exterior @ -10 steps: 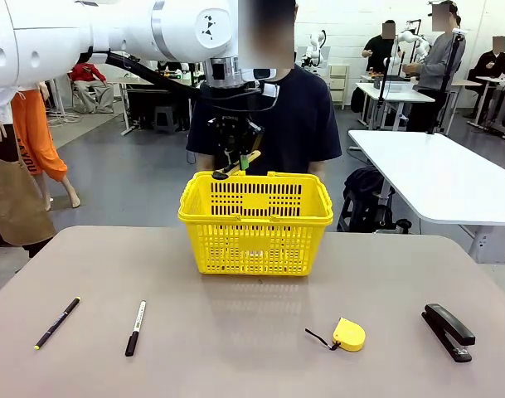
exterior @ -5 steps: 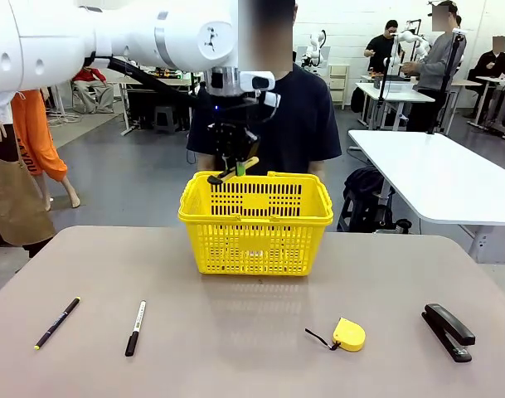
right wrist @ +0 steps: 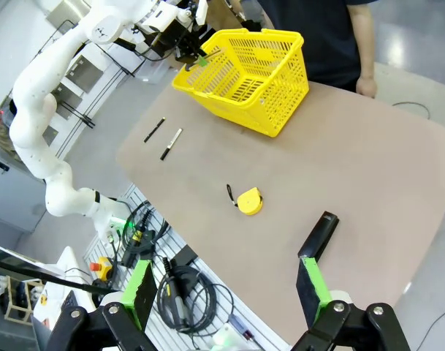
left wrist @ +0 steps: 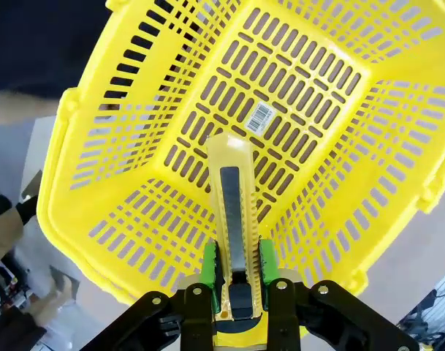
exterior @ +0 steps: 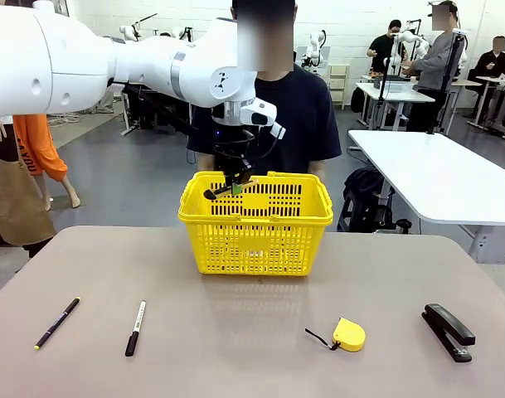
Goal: Place the items the person wants into the basket.
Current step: Pick up the item the person points to and place it in the Market Basket.
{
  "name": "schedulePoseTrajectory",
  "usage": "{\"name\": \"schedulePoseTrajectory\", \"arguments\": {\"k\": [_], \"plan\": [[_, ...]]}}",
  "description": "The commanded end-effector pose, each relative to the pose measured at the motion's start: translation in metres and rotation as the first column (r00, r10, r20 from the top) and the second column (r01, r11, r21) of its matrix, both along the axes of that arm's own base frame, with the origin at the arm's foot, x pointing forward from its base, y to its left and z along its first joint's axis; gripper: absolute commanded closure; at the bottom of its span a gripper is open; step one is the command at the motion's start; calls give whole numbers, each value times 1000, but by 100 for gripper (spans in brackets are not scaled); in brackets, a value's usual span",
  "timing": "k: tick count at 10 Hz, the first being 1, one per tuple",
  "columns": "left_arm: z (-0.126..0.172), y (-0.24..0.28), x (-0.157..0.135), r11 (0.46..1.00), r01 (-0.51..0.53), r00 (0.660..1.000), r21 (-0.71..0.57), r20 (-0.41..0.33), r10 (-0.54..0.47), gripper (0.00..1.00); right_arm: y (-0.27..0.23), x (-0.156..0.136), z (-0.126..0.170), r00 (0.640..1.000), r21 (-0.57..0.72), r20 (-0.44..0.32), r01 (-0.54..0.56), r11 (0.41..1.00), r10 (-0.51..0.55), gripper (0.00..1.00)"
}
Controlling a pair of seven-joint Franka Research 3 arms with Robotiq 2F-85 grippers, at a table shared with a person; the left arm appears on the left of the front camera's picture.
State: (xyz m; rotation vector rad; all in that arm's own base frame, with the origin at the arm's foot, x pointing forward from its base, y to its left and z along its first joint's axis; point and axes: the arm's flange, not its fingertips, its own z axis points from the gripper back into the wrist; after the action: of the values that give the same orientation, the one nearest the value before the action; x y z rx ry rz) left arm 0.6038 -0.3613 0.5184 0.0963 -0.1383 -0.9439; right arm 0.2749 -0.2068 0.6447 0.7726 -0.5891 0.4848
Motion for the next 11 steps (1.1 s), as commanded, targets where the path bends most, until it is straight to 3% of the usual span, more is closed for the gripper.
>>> {"name": "schedulePoseTrajectory", "arguments": {"k": [1, 8, 9, 10, 11], "plan": [[-5, 0, 7, 1000, 11, 1000, -22, -7, -11, 74, 0, 0, 1, 1000, 14, 15, -11, 1000, 11, 0], [-50, -9, 37, 998, 45, 993, -50, -105, -50, 74, 0, 0, 1, 1000, 14, 15, -11, 1000, 11, 0], [-50, -9, 36, 998, 45, 993, -54, -105, -50, 17, 0, 0, 1, 1000, 14, 15, -11, 1000, 11, 0], [-48, -8, 37, 998, 38, 995, -51, -94, -43, 13, 0, 0, 1, 1000, 14, 15, -11, 1000, 11, 0], [-46, -8, 37, 998, 37, 995, -54, -92, -42, 0, 0, 0, 1, 1000, 14, 15, -11, 1000, 11, 0]]}}
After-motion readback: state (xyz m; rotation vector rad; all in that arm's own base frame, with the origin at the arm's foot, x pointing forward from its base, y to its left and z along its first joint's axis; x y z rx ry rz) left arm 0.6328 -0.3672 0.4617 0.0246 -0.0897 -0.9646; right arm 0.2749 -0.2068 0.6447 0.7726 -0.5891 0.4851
